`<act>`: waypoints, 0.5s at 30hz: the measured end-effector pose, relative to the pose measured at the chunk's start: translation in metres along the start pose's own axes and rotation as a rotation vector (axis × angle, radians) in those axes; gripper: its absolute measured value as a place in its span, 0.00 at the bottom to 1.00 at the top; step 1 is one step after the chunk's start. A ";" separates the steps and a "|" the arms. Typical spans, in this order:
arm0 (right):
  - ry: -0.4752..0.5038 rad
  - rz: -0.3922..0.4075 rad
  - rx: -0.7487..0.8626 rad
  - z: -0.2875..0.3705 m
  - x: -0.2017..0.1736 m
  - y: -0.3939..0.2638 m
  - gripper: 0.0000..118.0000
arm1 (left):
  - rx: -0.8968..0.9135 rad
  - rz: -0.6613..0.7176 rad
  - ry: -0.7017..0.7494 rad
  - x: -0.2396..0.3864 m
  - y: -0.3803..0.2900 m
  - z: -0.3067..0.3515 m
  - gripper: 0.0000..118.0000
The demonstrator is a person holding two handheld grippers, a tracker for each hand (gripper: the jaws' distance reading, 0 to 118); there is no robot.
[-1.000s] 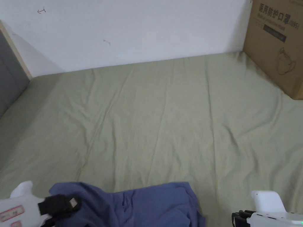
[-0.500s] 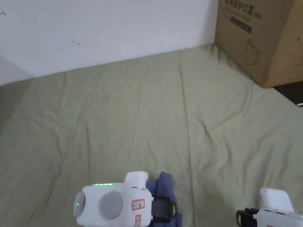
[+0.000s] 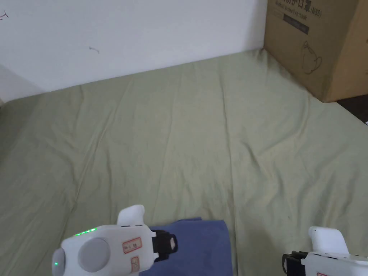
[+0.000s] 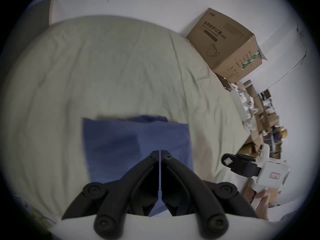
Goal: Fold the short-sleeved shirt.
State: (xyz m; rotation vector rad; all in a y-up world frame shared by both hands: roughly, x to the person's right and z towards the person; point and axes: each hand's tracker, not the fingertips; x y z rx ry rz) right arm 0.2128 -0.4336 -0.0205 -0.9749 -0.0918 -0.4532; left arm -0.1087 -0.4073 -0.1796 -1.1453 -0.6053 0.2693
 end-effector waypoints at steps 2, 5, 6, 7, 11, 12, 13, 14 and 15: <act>0.004 0.007 -0.006 -0.001 -0.001 0.000 0.02 | -0.053 0.035 -0.075 0.004 -0.010 -0.020 0.01; -0.003 0.014 -0.009 0.000 -0.002 -0.001 0.02 | -0.116 -0.030 -0.088 0.024 -0.022 -0.051 0.01; -0.005 0.016 -0.011 0.000 -0.002 -0.001 0.02 | -0.144 -0.034 -0.085 0.031 -0.025 -0.063 0.00; -0.008 0.016 -0.011 0.001 -0.001 -0.001 0.02 | -0.157 -0.042 -0.081 0.035 -0.029 -0.073 0.00; -0.019 0.009 -0.012 0.003 0.003 -0.001 0.02 | -0.197 -0.066 -0.086 0.052 -0.033 -0.090 0.00; -0.021 0.008 -0.014 0.003 0.003 -0.001 0.02 | -0.204 -0.077 -0.088 0.054 -0.033 -0.091 0.00; -0.025 0.011 -0.017 0.003 0.003 0.000 0.02 | -0.199 -0.083 -0.091 0.055 -0.033 -0.088 0.00; -0.029 0.014 -0.014 0.004 0.002 0.000 0.02 | -0.194 -0.085 -0.104 0.056 -0.032 -0.084 0.00; -0.028 0.018 -0.012 0.005 0.001 0.000 0.02 | -0.189 -0.087 -0.139 0.058 -0.031 -0.082 0.00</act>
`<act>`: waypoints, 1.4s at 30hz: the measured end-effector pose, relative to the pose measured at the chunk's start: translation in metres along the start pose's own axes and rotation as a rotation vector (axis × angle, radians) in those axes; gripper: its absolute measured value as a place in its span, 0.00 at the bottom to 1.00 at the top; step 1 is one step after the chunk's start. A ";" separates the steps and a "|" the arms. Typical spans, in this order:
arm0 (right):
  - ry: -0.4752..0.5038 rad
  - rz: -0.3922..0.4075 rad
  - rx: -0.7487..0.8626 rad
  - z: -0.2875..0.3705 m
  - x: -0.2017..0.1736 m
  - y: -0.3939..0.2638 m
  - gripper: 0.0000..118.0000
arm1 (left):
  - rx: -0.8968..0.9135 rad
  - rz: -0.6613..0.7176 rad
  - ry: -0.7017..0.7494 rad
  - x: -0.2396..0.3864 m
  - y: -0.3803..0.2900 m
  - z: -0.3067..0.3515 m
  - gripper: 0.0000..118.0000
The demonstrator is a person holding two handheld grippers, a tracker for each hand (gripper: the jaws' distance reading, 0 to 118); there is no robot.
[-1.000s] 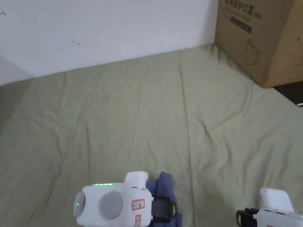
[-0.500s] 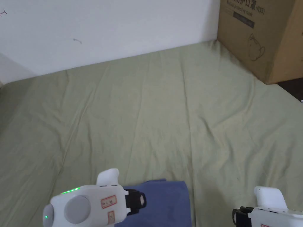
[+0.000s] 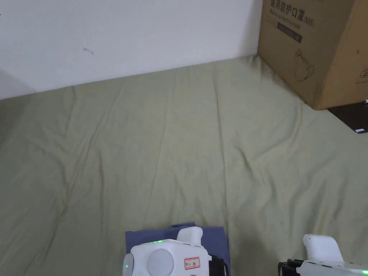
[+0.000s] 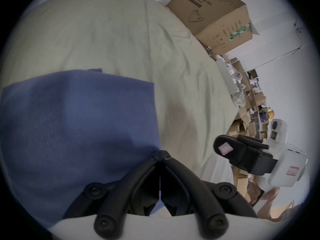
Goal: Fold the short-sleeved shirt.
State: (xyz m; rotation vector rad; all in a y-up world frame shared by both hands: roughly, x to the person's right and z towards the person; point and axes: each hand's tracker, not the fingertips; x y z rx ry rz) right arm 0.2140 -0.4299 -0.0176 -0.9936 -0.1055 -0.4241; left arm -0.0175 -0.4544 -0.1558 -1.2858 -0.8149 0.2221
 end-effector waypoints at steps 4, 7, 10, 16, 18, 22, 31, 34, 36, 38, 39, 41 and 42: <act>0.010 0.029 -0.008 -0.004 -0.012 0.004 0.02 | 0.031 0.039 -0.097 -0.003 -0.001 0.020 0.00; 0.036 0.079 -0.012 -0.006 -0.029 0.008 0.02 | 0.109 0.077 -0.153 -0.019 -0.005 0.052 0.00; 0.059 0.163 -0.019 -0.013 -0.054 0.016 0.02 | 0.203 0.141 -0.147 -0.054 -0.011 0.098 0.00; 0.132 0.338 -0.056 -0.045 -0.116 0.025 0.02 | 0.318 0.287 -0.114 -0.136 -0.044 0.166 0.84; 0.121 0.368 -0.081 -0.064 -0.133 0.027 0.02 | 0.325 0.339 -0.091 -0.155 -0.054 0.173 0.90; 0.043 0.422 -0.170 -0.105 -0.149 0.027 0.02 | 0.340 0.402 -0.129 -0.188 -0.066 0.166 0.90; 0.079 0.390 -0.166 -0.099 -0.142 0.030 0.02 | 0.193 0.460 -0.379 -0.206 -0.023 0.085 0.90; 0.068 0.393 -0.166 -0.099 -0.144 0.030 0.02 | 0.124 0.392 -0.431 -0.202 -0.013 0.063 0.89; 0.065 0.401 -0.163 -0.098 -0.145 0.029 0.02 | 0.111 0.337 -0.336 -0.202 -0.010 0.065 0.69; 0.068 0.403 -0.159 -0.094 -0.145 0.030 0.02 | 0.095 0.385 -0.316 -0.212 -0.012 0.069 0.38; 0.082 0.393 -0.158 -0.092 -0.146 0.032 0.02 | 0.098 0.417 -0.392 -0.218 -0.014 0.070 0.37; 0.084 0.387 -0.149 -0.086 -0.149 0.033 0.02 | 0.110 0.402 -0.348 -0.215 -0.014 0.077 0.35; 0.081 0.393 -0.135 -0.082 -0.152 0.033 0.02 | 0.113 0.368 -0.312 -0.213 -0.014 0.082 0.35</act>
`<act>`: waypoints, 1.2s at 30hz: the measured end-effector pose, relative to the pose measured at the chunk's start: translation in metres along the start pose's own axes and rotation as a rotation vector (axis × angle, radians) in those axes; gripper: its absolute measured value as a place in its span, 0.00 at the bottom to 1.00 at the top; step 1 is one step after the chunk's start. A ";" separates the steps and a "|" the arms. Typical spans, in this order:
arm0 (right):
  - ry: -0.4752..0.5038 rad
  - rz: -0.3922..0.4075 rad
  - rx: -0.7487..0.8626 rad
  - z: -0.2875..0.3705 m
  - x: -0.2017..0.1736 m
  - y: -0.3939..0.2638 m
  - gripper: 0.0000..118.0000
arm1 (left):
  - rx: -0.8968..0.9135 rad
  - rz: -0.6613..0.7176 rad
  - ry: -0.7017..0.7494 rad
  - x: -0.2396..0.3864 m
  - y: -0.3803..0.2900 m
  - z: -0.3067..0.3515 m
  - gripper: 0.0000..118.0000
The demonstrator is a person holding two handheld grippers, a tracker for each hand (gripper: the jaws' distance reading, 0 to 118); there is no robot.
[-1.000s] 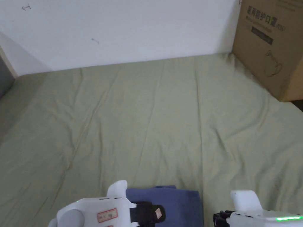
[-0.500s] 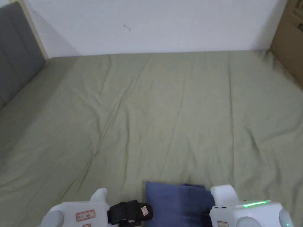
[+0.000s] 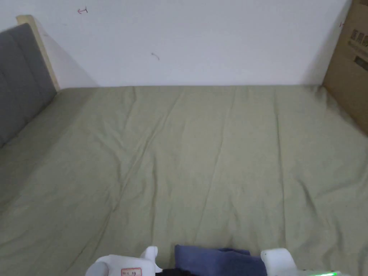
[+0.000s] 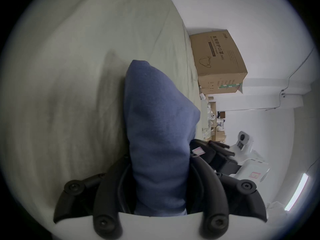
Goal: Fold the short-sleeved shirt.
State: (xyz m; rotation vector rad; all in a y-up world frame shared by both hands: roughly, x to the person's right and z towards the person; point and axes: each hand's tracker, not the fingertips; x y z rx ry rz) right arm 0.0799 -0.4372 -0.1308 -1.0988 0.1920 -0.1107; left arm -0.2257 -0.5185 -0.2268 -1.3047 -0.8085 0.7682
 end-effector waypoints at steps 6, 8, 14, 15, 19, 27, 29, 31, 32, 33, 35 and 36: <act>0.001 0.016 0.061 0.024 -0.008 0.009 0.02 | 0.059 -0.096 0.146 0.011 0.018 0.068 0.35; 0.009 0.005 0.073 0.027 -0.009 0.010 0.02 | 0.102 -0.113 0.246 0.006 0.029 0.111 0.35; 0.000 -0.005 0.054 0.015 -0.014 0.009 0.02 | 0.120 -0.112 0.638 -0.023 0.069 0.229 0.34; -0.002 -0.004 0.052 0.014 -0.014 0.008 0.02 | 0.118 -0.107 0.697 -0.028 0.075 0.244 0.34; -0.012 0.001 0.026 0.004 -0.019 0.010 0.02 | 0.106 -0.062 0.904 -0.054 0.095 0.298 0.34; -0.024 0.041 -0.003 -0.009 -0.032 0.016 0.02 | 0.074 -0.070 1.361 -0.097 0.115 0.346 0.52; -0.017 0.047 -0.010 -0.011 -0.034 0.016 0.02 | 0.110 -0.078 1.443 -0.095 0.112 0.347 0.86; -0.017 0.051 -0.010 -0.011 -0.036 0.015 0.02 | 0.173 -0.107 1.413 -0.084 0.109 0.348 0.87; -0.014 0.053 -0.008 -0.011 -0.036 0.015 0.02 | 0.196 -0.098 1.367 -0.073 0.103 0.347 0.88; -0.011 0.053 -0.007 -0.011 -0.036 0.015 0.02 | 0.214 -0.080 1.342 -0.065 0.101 0.345 0.87; -0.004 0.047 0.002 -0.007 -0.035 0.013 0.02 | 0.288 -0.052 1.251 -0.041 0.094 0.340 0.73; 0.000 0.042 0.010 -0.005 -0.034 0.012 0.02 | 0.340 -0.053 1.187 -0.031 0.092 0.340 0.52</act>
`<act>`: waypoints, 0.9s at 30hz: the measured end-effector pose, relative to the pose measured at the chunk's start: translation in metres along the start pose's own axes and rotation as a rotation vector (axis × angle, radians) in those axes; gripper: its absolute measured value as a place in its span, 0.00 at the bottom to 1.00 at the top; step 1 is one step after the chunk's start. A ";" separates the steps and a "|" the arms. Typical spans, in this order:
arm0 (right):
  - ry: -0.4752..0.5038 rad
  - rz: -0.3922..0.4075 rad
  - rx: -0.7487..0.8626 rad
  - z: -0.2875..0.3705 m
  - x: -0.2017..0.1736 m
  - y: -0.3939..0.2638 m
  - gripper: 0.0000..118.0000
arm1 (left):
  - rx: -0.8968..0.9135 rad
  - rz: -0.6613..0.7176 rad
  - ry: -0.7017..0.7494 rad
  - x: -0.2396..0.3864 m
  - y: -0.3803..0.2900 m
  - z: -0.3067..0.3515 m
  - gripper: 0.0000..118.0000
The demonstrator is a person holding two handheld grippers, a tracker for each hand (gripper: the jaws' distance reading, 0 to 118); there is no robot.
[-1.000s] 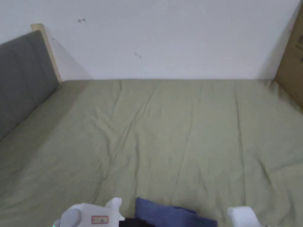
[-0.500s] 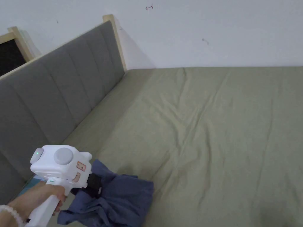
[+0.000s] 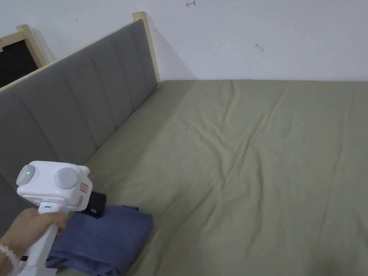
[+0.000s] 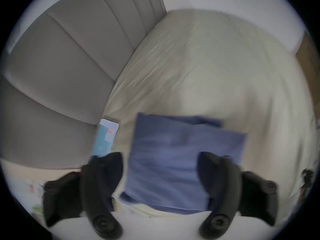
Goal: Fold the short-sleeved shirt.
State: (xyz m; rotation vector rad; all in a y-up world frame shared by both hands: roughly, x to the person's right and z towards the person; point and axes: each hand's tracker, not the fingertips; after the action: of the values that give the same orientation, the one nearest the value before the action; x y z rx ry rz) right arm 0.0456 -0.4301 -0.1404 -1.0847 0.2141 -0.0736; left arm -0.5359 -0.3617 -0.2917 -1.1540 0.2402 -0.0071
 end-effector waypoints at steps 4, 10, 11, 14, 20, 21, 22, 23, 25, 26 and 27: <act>0.015 -0.035 0.036 0.015 0.006 -0.004 0.02 | 0.112 0.109 -0.290 0.048 -0.026 0.045 0.07; 0.007 -0.068 0.130 0.055 0.025 -0.013 0.02 | 0.215 0.022 -0.372 0.147 -0.079 0.092 0.00; 0.001 -0.075 0.151 0.063 0.028 -0.015 0.02 | 0.233 -0.015 -0.357 0.166 -0.089 0.102 0.00; -0.018 -0.102 0.225 0.088 0.037 -0.020 0.02 | 0.321 -0.080 -0.297 0.211 -0.114 0.132 0.00; -0.092 -0.117 0.402 0.140 0.042 -0.032 0.02 | 0.544 -0.105 -0.260 0.272 -0.163 0.200 0.00; -0.114 -0.111 0.443 0.149 0.040 -0.033 0.02 | 0.571 -0.105 -0.227 0.281 -0.170 0.209 0.00; -0.148 -0.098 0.480 0.158 0.036 -0.033 0.02 | 0.618 -0.124 -0.205 0.289 -0.177 0.217 0.00; -0.174 -0.080 0.522 0.168 0.033 -0.034 0.02 | 0.665 -0.125 -0.191 0.296 -0.183 0.225 0.00; -0.218 -0.056 0.605 0.187 0.027 -0.034 0.02 | 0.733 -0.111 -0.167 0.308 -0.193 0.241 0.00; -0.238 -0.043 0.646 0.198 0.024 -0.033 0.02 | 0.752 -0.077 -0.188 0.311 -0.198 0.249 0.00; -0.257 -0.038 0.680 0.207 0.021 -0.033 0.02 | 0.773 -0.052 -0.206 0.312 -0.201 0.257 0.00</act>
State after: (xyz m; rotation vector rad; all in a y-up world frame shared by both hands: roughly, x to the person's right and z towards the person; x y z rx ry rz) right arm 0.1107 -0.2692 -0.0211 -0.4121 -0.0666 -0.0356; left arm -0.1590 -0.2519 -0.0693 -0.3857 0.0124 -0.0246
